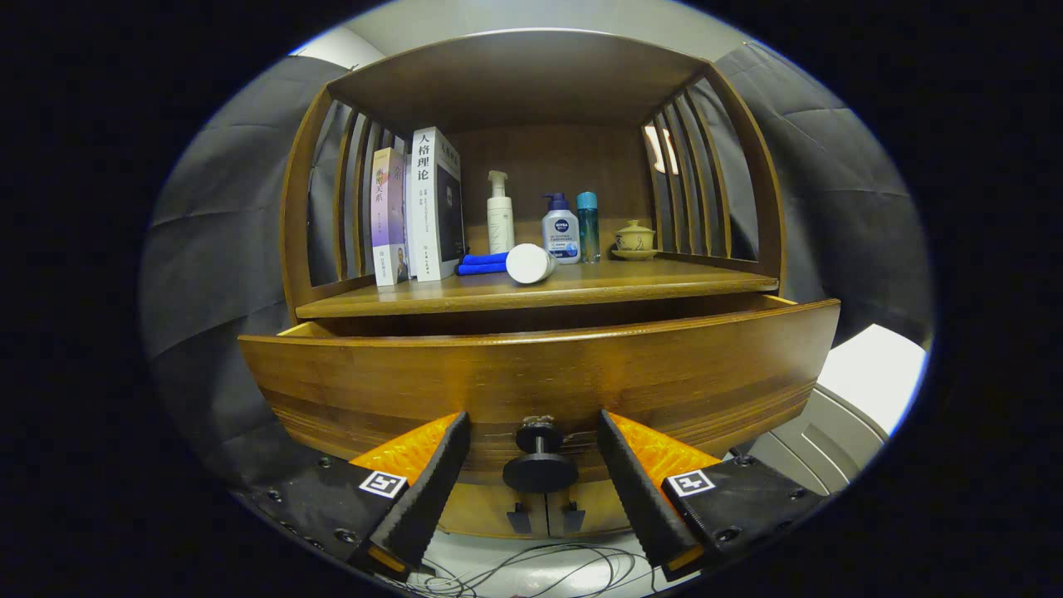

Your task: Pull open the drawer, take out the items inside it, and place them on the countertop above the cabinet.

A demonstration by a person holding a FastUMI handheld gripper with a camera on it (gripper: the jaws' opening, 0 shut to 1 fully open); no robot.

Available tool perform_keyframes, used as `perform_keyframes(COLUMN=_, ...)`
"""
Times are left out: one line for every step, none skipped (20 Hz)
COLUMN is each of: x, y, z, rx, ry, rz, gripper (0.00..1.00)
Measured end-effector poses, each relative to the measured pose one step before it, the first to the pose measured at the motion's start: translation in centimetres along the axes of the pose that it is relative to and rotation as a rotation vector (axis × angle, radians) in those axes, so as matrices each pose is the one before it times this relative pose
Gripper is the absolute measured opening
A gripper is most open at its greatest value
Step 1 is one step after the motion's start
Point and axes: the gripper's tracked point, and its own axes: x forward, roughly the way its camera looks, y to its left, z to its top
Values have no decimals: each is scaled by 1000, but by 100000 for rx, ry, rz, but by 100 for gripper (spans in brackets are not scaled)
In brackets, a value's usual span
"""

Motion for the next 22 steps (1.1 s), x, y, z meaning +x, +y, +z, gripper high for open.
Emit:
perform_keyframes(x=287, y=-14, z=102, rx=287, ry=-195, rz=382, gripper=98)
perform_keyframes(x=255, y=-83, z=100, rx=-92, ry=-112, rz=156, gripper=98)
perform_keyframes(x=247, y=-36, z=7, rx=-295, ry=-190, rz=60, gripper=98)
perform_keyframes(x=192, y=-39, z=38, rx=-340, ry=-131, rz=-2, gripper=98)
perform_keyframes(x=264, y=15, z=1, rx=-579, ry=-11, rz=-247, gripper=98)
perform_keyframes(x=236, y=-109, z=94, rx=-914, ry=21, rz=-32, gripper=98)
perform_keyframes(x=249, y=5, z=-32, rx=-586, ry=276, rz=-22, gripper=98)
perform_keyframes(x=280, y=58, z=56, rx=-329, ry=-89, rz=-81, gripper=98)
perform_keyframes(x=255, y=-51, z=108, rx=-128, ry=-117, rz=24, gripper=98)
perform_keyframes(x=272, y=-16, z=35, rx=189, ry=-2, rz=63, gripper=98)
perform_keyframes(x=293, y=4, z=77, rx=19, ry=-26, rz=69, gripper=98)
perform_keyframes(x=265, y=-22, z=87, rx=-37, ry=-69, rz=-42, gripper=98)
perform_keyframes(x=341, y=-13, z=40, rx=-17, ry=168, rz=25, gripper=98)
perform_keyframes(x=293, y=-7, z=118, rx=-222, ry=-81, rz=-30, gripper=98)
perform_keyframes(x=323, y=-50, z=54, rx=-216, ry=292, rz=-17, gripper=98)
perform_keyframes(x=383, y=-118, z=87, rx=-396, ry=155, rz=-105, gripper=98)
perform_keyframes(x=332, y=11, z=-4, rx=-739, ry=176, rz=-23, gripper=98)
perform_keyframes(x=311, y=9, z=70, rx=-737, ry=93, rz=-177, gripper=97)
perform_keyframes(x=294, y=-33, z=55, rx=-716, ry=43, rz=-236, gripper=97)
perform_keyframes(x=231, y=-6, z=81, rx=-479, ry=-13, rz=-177, gripper=98)
perform_keyframes(x=252, y=18, z=19, rx=-245, ry=-24, rz=-108, gripper=97)
perform_keyframes(x=258, y=-8, z=62, rx=-194, ry=10, rz=36, gripper=97)
